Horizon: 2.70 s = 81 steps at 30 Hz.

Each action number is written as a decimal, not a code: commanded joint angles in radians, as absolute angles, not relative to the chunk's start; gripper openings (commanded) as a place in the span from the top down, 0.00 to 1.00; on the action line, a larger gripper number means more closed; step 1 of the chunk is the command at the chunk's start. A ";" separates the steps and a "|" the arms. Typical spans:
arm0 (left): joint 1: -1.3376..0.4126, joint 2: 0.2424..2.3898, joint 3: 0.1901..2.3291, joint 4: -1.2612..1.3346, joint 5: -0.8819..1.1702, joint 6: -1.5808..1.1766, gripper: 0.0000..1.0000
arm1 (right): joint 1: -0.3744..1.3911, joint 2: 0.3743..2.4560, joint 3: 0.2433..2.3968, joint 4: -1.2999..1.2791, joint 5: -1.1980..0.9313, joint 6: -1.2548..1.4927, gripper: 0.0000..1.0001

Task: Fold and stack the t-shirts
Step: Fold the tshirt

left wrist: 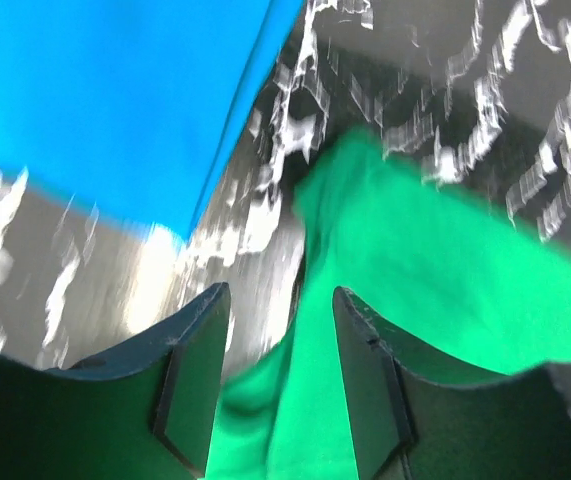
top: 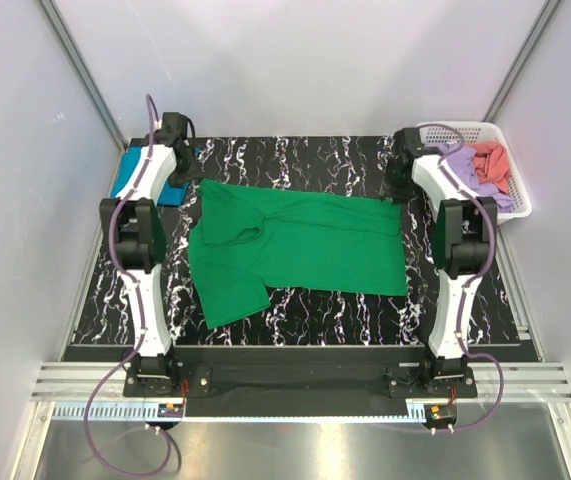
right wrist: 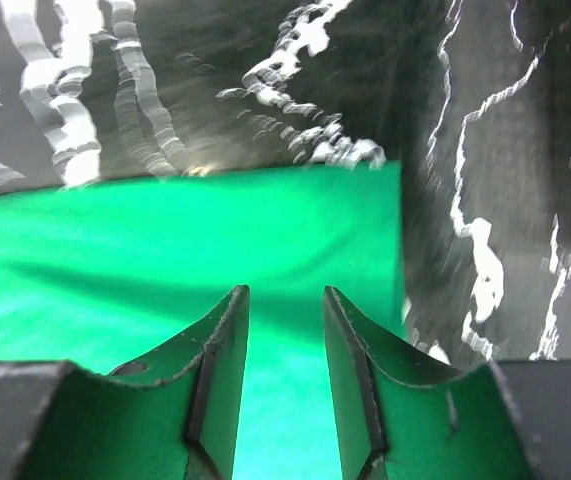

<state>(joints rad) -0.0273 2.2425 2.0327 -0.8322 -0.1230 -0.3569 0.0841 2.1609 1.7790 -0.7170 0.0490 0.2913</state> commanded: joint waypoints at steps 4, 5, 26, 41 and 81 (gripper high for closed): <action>-0.086 1.812 1.628 -0.804 -0.127 -0.390 0.48 | 0.081 1.919 1.602 -0.763 -0.048 0.414 0.56; -0.087 1.786 1.576 -0.787 -0.080 -0.396 0.48 | 0.081 1.893 1.574 -0.752 -0.051 0.413 0.56; -0.094 1.723 1.158 -0.537 0.126 -0.506 0.50 | 0.078 1.911 1.408 -0.661 0.139 0.491 0.60; -0.107 1.762 1.103 -0.460 0.074 -0.541 0.51 | 0.078 1.953 1.402 -0.644 0.187 0.520 0.61; -0.104 1.704 1.227 -0.624 0.024 -0.494 0.53 | 0.075 1.985 1.439 -0.657 0.135 0.448 1.00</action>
